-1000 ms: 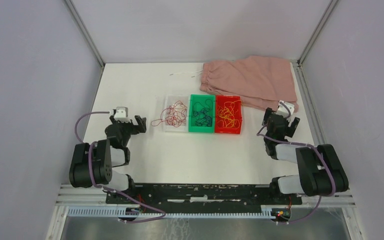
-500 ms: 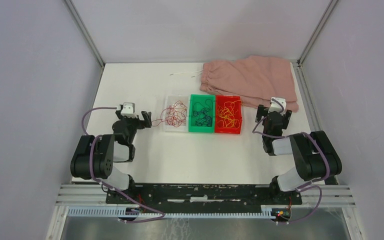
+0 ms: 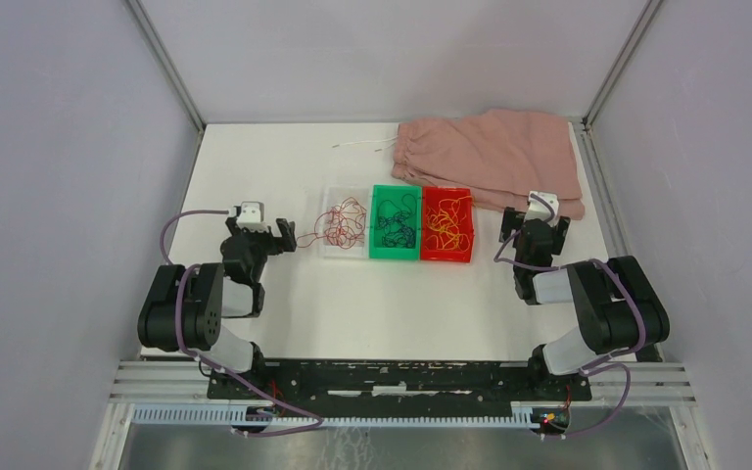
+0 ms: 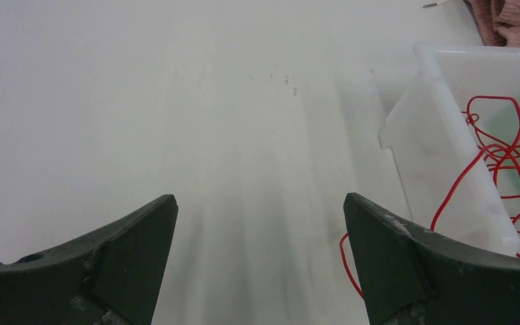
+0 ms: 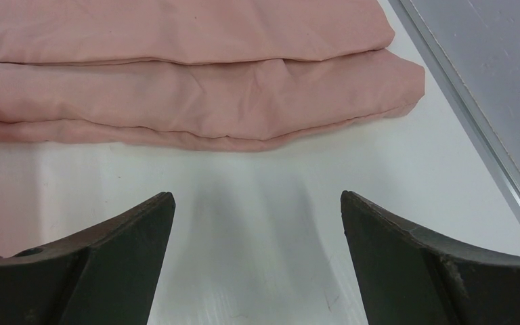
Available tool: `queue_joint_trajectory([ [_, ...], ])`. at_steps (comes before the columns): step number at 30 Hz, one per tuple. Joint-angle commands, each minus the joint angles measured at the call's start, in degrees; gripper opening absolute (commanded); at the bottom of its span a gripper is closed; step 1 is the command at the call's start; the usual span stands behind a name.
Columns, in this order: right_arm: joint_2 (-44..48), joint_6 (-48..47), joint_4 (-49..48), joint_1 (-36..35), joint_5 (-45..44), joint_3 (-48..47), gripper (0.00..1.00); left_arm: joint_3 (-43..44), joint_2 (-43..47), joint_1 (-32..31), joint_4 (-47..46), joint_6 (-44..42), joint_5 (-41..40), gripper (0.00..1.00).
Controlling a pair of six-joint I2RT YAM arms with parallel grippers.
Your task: Untangle the cables
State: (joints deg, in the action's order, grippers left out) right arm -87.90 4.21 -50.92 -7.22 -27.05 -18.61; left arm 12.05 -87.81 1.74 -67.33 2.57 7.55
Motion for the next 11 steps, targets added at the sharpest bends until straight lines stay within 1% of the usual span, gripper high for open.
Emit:
queue_joint_trajectory([
  [1,1.22,0.51,-1.04,0.11,0.08,-1.16,0.99,0.5,0.89,-0.06,-1.68,-2.48,-1.23,0.99],
  [11,1.14,0.52,-0.92,0.11,0.17,-1.25,0.99,0.47,0.95,-0.03,-1.68,-2.47,-1.23,0.99],
])
